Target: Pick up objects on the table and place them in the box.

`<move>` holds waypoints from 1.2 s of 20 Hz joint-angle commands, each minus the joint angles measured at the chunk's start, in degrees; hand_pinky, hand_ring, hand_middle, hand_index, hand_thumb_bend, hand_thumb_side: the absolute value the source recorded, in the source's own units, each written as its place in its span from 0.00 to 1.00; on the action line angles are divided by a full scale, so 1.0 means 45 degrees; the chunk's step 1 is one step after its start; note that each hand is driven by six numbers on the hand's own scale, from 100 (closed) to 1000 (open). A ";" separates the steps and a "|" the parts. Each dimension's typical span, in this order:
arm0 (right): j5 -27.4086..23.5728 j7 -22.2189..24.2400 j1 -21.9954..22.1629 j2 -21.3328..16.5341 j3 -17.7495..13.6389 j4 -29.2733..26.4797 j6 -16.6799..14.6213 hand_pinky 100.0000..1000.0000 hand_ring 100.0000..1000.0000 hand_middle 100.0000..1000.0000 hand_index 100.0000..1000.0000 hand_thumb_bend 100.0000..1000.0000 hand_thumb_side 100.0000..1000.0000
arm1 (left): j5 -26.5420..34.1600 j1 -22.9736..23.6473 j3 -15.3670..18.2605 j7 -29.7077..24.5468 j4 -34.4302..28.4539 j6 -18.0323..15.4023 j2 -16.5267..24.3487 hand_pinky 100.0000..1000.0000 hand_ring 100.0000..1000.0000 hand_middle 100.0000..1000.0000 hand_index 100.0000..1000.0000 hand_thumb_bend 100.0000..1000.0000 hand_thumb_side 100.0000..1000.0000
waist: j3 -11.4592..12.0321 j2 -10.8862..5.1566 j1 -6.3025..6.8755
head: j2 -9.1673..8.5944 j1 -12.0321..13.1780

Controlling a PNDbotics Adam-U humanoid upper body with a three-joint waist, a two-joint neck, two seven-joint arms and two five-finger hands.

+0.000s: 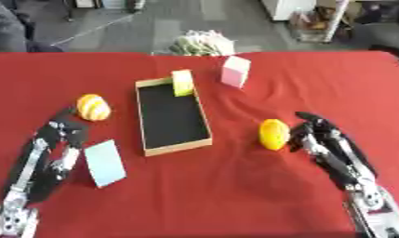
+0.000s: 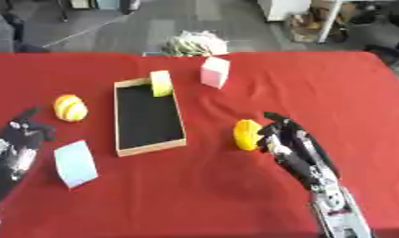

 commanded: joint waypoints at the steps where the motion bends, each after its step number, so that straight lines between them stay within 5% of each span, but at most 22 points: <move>1: 0.0024 -0.0005 -0.0143 -0.0049 -0.0018 -0.0301 -0.0010 0.45 0.51 0.53 0.84 0.00 0.40 | -0.0101 -0.0166 0.0112 -0.0001 -0.0232 0.0032 0.0080 0.78 0.59 0.59 0.94 0.16 0.79 | -0.0011 -0.0178 0.0023 | 0.0055 -0.0042; 8: 0.0037 -0.0005 -0.0132 -0.0052 -0.0019 -0.0290 -0.0001 0.45 0.51 0.53 0.84 0.00 0.40 | -0.0579 -0.0277 0.0132 -0.0197 -0.0343 0.0178 0.0501 0.79 0.60 0.61 0.95 0.16 0.74 | -0.0037 -0.0189 0.0044 | 0.0055 -0.0037; 18: 0.0081 0.0017 -0.0044 -0.0194 0.0000 -0.0246 0.0018 0.45 0.51 0.53 0.84 0.00 0.41 | -0.3130 -0.1686 -0.1171 -0.3200 -0.1648 0.1957 0.5505 0.81 0.67 0.70 0.97 0.37 0.65 | -0.0097 -0.0284 0.0316 | 0.0055 -0.0148; 24: 0.0080 0.0062 -0.0032 -0.0257 0.0044 -0.0230 0.0015 0.45 0.51 0.53 0.84 0.00 0.41 | -0.3742 -0.2859 -0.2607 -0.5068 -0.1459 0.2331 0.7073 0.81 0.70 0.73 0.98 0.52 0.66 | -0.0195 -0.0322 0.0380 | 0.0055 -0.0106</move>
